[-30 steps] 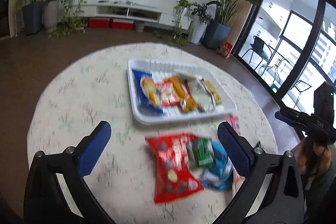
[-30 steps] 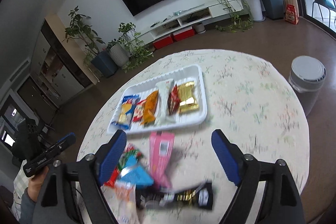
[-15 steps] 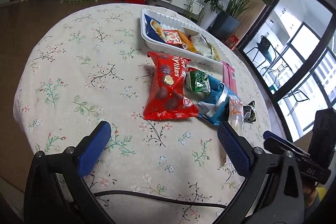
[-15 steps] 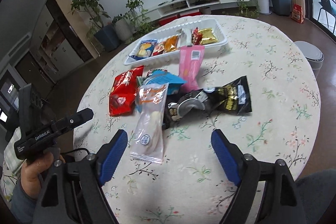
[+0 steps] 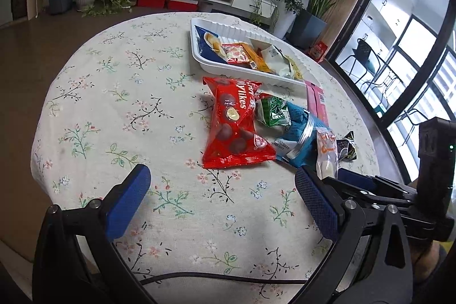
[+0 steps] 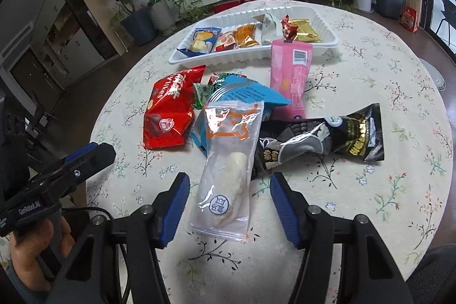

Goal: Organize snacks
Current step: 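Grasp the red Mylikes bag with left tool while right tool grasps clear bread packet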

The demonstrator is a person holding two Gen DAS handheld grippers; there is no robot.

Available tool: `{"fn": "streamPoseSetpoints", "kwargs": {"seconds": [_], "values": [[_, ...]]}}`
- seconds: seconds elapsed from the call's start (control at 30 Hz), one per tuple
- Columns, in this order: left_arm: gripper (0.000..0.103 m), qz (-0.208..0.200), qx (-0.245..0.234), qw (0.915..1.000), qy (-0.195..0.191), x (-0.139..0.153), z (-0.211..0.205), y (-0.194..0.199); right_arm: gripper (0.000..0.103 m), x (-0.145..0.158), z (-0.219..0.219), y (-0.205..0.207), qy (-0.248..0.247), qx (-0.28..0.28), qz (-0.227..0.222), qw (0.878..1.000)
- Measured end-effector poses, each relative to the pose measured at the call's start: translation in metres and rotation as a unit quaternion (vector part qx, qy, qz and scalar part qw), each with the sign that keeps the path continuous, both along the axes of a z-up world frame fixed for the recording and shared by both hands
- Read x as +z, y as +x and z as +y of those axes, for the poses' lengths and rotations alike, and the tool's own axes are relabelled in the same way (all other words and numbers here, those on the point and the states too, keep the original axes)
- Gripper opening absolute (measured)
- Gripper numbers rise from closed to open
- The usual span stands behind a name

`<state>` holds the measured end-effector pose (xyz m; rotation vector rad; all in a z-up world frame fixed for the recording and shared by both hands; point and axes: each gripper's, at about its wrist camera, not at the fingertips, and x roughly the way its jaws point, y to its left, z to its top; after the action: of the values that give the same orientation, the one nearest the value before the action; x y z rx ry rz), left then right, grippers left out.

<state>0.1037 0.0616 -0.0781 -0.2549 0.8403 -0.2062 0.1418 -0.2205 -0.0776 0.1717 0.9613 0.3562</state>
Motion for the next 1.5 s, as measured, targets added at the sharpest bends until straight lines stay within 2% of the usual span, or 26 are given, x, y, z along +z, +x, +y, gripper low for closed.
{"fn": "streamPoseSetpoints", "kwargs": {"seconds": [0.2,0.37,0.47,0.57,0.77,0.83,0.87,0.93,1.13,1.27,1.4,1.5], "values": [[0.102,0.010,-0.008,0.9997,0.019,-0.003,-0.003,0.014,0.054,-0.009,0.011,0.006,-0.009,0.007,0.011,1.000],[0.102,0.015,-0.019,0.9990,0.037,0.000,-0.012,0.036,0.042,-0.013,0.010,0.007,-0.009,0.004,0.013,1.000],[0.102,0.026,-0.030,0.9977,0.055,0.001,-0.024,0.053,0.040,-0.014,0.007,0.006,-0.006,0.004,0.013,1.000],[0.102,0.050,-0.038,0.9950,0.078,-0.010,-0.034,0.073,0.039,-0.014,0.004,0.005,-0.002,0.003,0.012,1.000],[0.100,0.075,-0.027,0.9927,0.091,-0.022,-0.036,0.103,0.039,-0.014,0.001,0.001,-0.001,0.007,0.009,1.000],[0.094,0.080,-0.025,0.9919,0.096,-0.026,-0.035,0.111,0.038,-0.014,0.001,0.000,0.001,0.010,0.009,1.000],[0.084,0.086,-0.024,0.9909,0.100,-0.030,-0.034,0.115,0.038,-0.014,0.001,0.000,0.002,0.011,0.008,1.000],[0.071,0.099,-0.026,0.9906,0.091,-0.038,-0.031,0.122,0.038,-0.014,0.001,-0.002,0.003,0.013,0.008,1.000],[0.066,0.097,-0.041,0.9872,0.120,-0.041,-0.040,0.127,0.036,-0.012,0.002,-0.009,0.003,0.019,0.004,1.000],[0.047,0.093,-0.054,0.9877,0.113,-0.039,-0.041,0.126,0.033,-0.011,-0.001,-0.010,0.007,0.020,0.003,1.000],[0.044,0.092,-0.063,0.9876,0.110,-0.038,-0.040,0.123,0.032,-0.009,-0.002,-0.016,0.008,0.024,0.001,1.000],[0.037,0.087,-0.069,0.9882,0.105,-0.037,-0.040,0.116,0.030,-0.008,-0.003,-0.018,0.011,0.025,0.003,1.000]]}}
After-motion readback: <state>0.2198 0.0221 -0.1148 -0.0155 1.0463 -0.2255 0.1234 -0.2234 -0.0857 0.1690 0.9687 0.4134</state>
